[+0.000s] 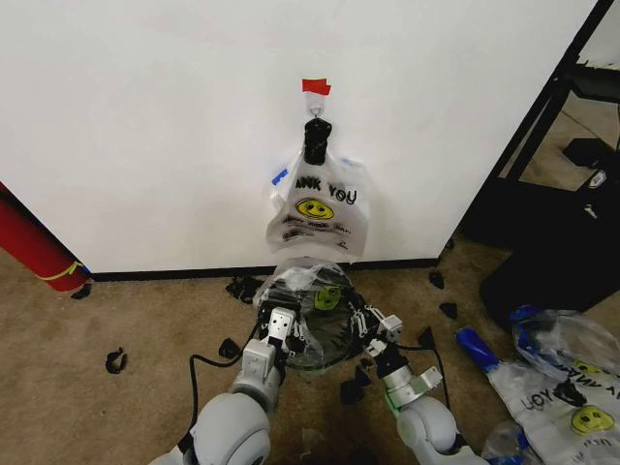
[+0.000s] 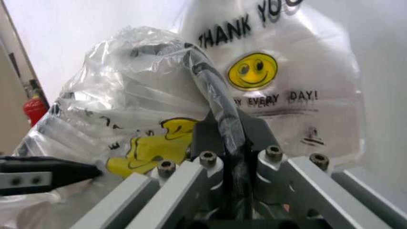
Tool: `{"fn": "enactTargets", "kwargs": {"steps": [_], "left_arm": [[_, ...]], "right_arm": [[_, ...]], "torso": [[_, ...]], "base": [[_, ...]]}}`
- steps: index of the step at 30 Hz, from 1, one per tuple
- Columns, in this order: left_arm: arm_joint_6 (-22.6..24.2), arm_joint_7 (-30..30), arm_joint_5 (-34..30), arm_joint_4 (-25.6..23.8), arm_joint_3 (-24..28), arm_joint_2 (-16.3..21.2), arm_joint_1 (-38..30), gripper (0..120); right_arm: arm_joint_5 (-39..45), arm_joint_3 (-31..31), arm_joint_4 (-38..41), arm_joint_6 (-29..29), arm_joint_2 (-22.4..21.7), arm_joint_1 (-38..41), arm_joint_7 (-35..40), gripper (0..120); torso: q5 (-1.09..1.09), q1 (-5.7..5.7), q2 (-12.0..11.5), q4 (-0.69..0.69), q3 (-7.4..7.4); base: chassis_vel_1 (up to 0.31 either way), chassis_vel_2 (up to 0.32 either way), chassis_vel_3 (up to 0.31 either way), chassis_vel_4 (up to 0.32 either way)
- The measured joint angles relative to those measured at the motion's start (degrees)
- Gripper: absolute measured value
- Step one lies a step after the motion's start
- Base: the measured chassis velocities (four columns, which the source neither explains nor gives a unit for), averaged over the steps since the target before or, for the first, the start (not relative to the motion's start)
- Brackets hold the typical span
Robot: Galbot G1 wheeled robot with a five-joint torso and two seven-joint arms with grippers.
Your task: Pick up the garbage bag from the wall and place it over the trash bin.
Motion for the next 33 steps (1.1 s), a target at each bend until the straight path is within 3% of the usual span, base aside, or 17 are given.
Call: {"fn": "enactTargets", "kwargs": {"steps": [11,18,33], "left_arm": [[5.2,-9.9,-1.9,5.5,7.7,-4.8,-7.3,0],[6.0,-11.7,0.7,9.9,10.8,-6.9,-10.2,0],[5.2,-13.5,1.7,21.0,11.3,-9.9,-18.8,0]], "right_arm": [[-1.1,-1.0,0.8,0.7,0.1,-0.9,-0.8,1],[-0.3,-1.1,1.7,0.6,-0.2,-1.1,-0.9,1],[3.7,-1.4,5.2,-1.3,-2.3,-2.9,-3.3,1]], "torso": [[0.01,0.0,0.0,0.0,0.0],[0.01,0.0,0.0,0.0,0.0],[0.01,0.0,0.0,0.0,0.0]], "base": [[0.0,0.0,0.0,0.0],[0.0,0.0,0.0,0.0],[0.0,0.0,0.0,0.0]]}}
